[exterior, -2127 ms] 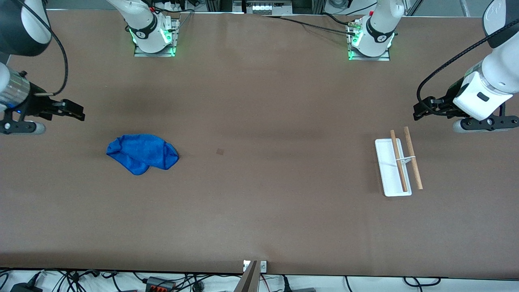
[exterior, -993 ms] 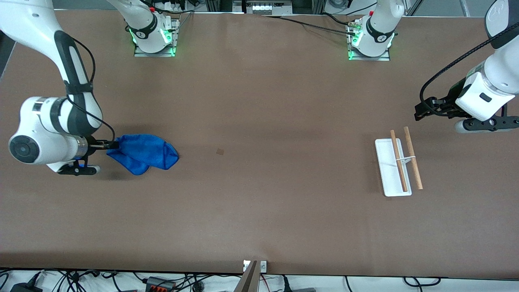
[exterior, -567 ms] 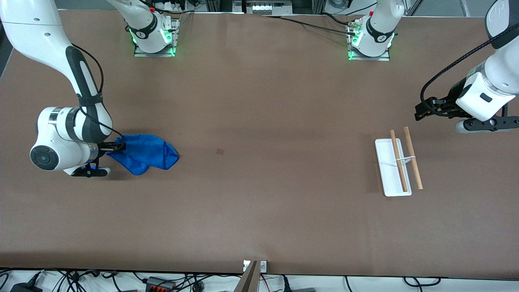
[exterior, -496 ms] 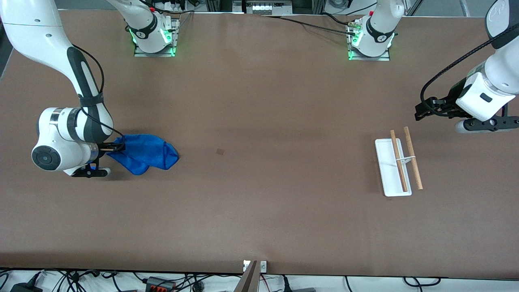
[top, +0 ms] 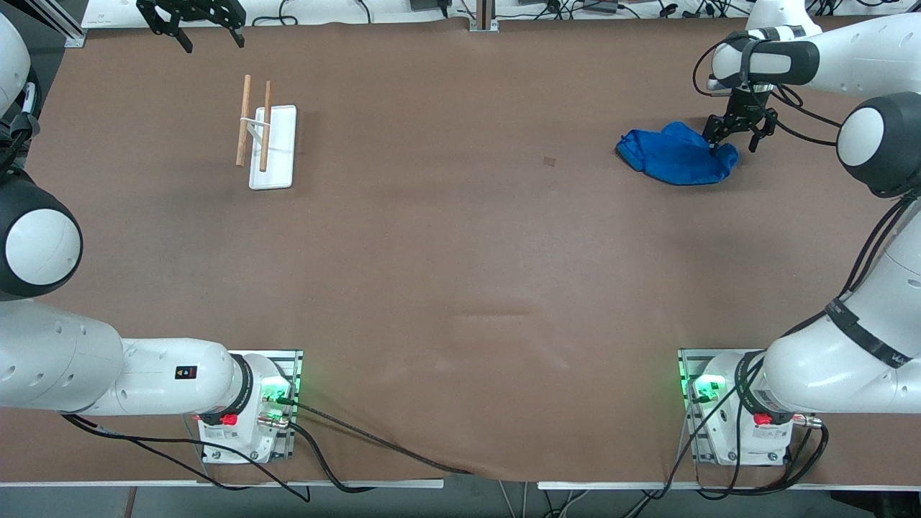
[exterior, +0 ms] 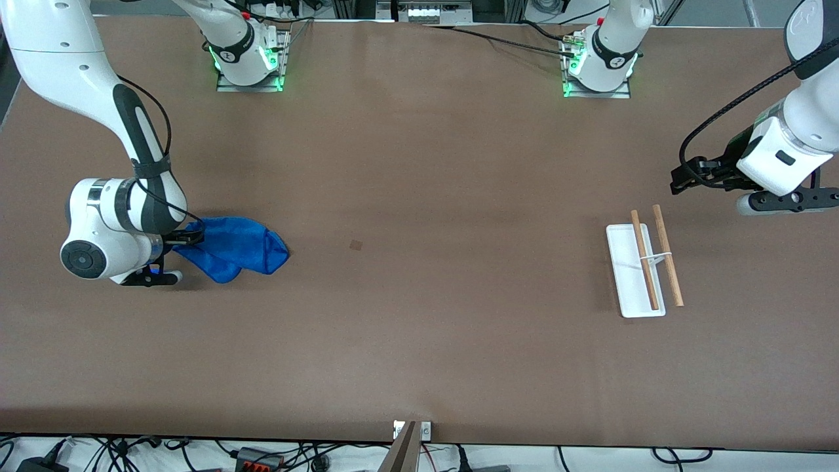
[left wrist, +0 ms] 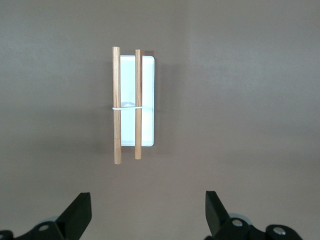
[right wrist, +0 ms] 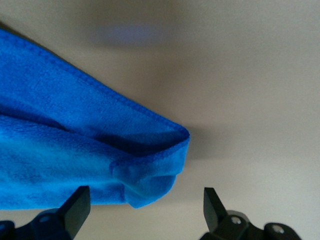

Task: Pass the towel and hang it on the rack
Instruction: 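Lower the right gripper onto the towel edge and close it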

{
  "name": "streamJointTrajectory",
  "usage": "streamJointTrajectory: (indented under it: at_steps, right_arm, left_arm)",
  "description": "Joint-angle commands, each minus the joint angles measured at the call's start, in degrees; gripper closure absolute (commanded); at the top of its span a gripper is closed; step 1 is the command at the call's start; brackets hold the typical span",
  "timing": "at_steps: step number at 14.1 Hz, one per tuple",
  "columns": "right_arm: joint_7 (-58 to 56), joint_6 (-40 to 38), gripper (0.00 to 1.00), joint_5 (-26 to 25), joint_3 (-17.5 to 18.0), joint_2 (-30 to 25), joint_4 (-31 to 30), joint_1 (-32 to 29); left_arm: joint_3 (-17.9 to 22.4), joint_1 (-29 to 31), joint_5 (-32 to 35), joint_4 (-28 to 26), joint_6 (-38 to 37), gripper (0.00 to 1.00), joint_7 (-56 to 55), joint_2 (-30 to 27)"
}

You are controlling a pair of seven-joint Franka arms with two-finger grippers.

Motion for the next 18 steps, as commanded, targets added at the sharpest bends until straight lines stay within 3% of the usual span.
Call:
streamJointTrajectory:
  at_steps: [1, 4, 9, 12, 16, 18]
  right_arm:
    - [0.01, 0.29, 0.07, -0.01, 0.42, 0.32, 0.43, -0.47]
    - [0.36, 0.98, 0.22, -0.01, 0.42, 0.94, 0.6, -0.47]
    - [0.63, 2.39, 0.28, 0.25, 0.42, 2.17, 1.74, -0.56]
    - [0.54, 2.13, 0.41, 0.52, 0.42, 2.08, 1.74, -0.56]
    - [-0.16, 1.52, 0.47, 0.52, 0.42, 1.99, 2.53, -0.47]
    - [-0.43, 1.52, 0.57, 0.43, 0.42, 1.99, 2.62, -0.56]
  left_arm:
    - [-0.07, 0.62, -1.59, 1.83, -1.47, 0.0, 1.37, 0.85]
    - [-0.07, 0.71, -1.59, 1.83, -1.47, 0.0, 1.37, 0.85]
    - [-0.07, 0.71, -1.59, 1.83, -1.47, 0.0, 1.37, 0.85]
    - [-0.07, 0.71, -2.46, 1.83, -1.47, 0.0, 1.37, 0.85]
    - [-0.07, 1.15, -2.73, 1.83, -1.56, 0.0, 1.37, 0.85]
    - [-0.07, 1.06, -2.73, 1.83, -1.56, 0.0, 1.37, 0.85]
